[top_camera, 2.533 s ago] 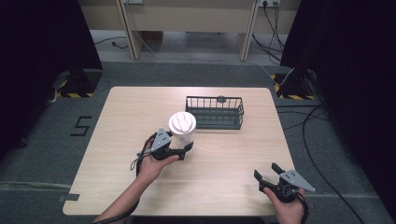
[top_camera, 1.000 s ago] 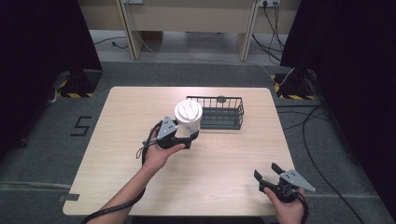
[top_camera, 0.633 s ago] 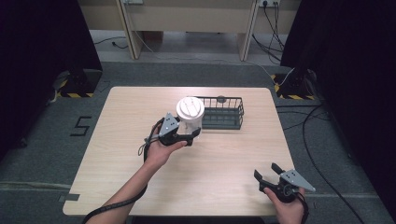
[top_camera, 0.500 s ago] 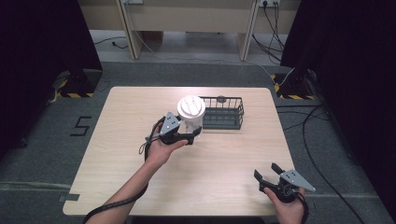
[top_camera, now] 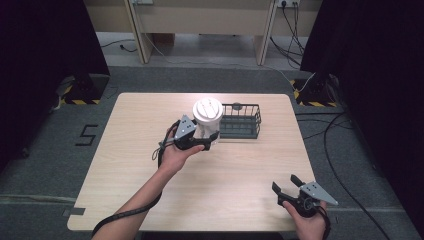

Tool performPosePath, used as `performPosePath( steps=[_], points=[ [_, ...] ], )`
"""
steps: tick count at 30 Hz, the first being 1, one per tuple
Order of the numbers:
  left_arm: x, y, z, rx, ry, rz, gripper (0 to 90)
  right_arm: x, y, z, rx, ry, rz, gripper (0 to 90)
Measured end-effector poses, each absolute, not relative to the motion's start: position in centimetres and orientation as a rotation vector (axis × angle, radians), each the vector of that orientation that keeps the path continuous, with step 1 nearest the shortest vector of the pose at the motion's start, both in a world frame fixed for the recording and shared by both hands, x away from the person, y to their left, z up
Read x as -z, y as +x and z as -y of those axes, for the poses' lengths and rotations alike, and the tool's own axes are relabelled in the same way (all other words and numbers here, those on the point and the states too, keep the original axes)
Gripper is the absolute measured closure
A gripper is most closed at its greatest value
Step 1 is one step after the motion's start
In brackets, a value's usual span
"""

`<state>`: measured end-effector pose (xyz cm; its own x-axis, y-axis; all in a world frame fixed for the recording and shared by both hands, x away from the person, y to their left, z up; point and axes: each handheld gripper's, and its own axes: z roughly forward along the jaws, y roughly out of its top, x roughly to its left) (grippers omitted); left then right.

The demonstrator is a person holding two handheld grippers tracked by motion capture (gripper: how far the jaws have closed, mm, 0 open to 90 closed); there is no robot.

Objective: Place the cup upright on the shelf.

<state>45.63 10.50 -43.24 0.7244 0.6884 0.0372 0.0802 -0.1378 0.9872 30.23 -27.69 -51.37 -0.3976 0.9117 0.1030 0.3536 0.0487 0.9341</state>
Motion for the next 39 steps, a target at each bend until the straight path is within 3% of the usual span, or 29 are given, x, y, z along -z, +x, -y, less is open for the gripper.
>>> performPosePath(
  steps=[39],
  points=[
    [41.1, 49.0, -8.3, -0.617, 1.637, -0.630, 17.8, 51.4, 30.3, 27.8, -1.356, 1.275, -1.795, 20.7]
  ],
)
